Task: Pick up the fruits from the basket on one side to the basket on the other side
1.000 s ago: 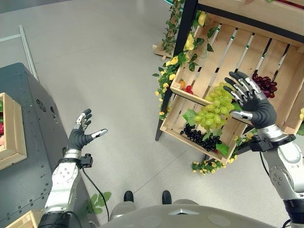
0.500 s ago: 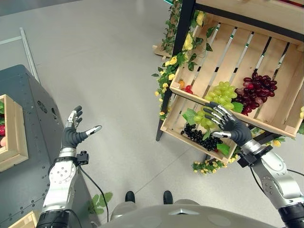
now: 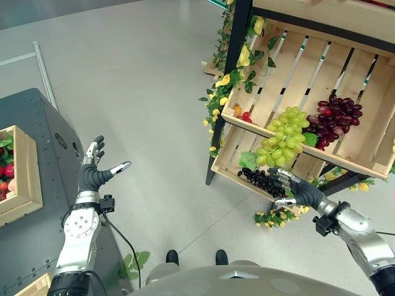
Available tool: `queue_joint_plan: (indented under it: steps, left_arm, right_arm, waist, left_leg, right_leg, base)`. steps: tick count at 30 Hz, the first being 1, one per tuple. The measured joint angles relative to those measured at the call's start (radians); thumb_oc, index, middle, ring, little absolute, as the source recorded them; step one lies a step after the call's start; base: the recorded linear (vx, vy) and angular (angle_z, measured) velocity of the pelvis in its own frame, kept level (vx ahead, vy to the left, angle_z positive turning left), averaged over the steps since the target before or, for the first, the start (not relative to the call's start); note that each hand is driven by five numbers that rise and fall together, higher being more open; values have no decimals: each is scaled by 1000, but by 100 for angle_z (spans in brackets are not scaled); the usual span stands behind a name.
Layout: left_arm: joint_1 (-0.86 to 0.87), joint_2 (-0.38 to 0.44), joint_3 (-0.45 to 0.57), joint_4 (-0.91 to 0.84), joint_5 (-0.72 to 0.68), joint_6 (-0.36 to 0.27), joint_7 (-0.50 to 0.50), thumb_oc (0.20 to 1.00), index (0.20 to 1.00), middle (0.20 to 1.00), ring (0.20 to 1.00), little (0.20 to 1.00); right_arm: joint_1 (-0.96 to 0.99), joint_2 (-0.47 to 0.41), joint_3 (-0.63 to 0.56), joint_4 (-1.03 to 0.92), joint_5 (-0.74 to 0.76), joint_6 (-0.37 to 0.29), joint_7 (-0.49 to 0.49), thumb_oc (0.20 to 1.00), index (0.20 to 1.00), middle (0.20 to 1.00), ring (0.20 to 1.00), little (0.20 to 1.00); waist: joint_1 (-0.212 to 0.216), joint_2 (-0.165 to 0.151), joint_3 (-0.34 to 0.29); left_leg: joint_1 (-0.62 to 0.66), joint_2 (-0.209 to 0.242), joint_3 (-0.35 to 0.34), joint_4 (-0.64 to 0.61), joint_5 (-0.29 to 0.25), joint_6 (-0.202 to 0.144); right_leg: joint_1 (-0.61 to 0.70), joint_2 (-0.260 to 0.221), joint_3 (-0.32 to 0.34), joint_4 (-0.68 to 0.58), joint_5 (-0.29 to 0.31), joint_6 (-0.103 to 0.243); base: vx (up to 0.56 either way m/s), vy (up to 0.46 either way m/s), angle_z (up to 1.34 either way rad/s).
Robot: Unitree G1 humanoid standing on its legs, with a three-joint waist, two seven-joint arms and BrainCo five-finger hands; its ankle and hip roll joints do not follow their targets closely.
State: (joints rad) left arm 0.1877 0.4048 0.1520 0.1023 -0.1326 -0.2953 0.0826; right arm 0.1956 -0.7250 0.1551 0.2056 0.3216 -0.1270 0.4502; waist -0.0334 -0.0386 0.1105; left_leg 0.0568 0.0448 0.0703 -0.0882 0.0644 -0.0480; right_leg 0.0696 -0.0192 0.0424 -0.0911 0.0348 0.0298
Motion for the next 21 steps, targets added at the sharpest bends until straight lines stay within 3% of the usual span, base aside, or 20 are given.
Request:
queue_joint_plan:
  steps: [10, 21]
  left_arm:
    - [-3, -2, -15, 1, -3, 0, -19, 1000, 1000, 1000, 1000, 1000]
    - [-3, -3, -17, 3, -12, 0, -24, 1000, 1000, 1000, 1000, 1000]
  right_arm:
    - [-65, 70, 93, 172, -63, 9, -33, 1000, 1000, 1000, 1000, 1000]
    - [-89, 128, 90, 268, -104, 17, -128, 1000, 1000, 1000, 1000, 1000]
  waist:
    - [0, 6, -5]
    - [23, 12, -18]
  left_leg:
    - [2, 0, -13, 0, 0, 0]
    - [2, 0, -18, -4, 0, 0]
  right_leg:
    - [11, 0, -11, -2, 0, 0]
    - [10, 0, -16, -3, -1, -2]
  base:
    - [9, -4, 3]
    - [8, -2, 1]
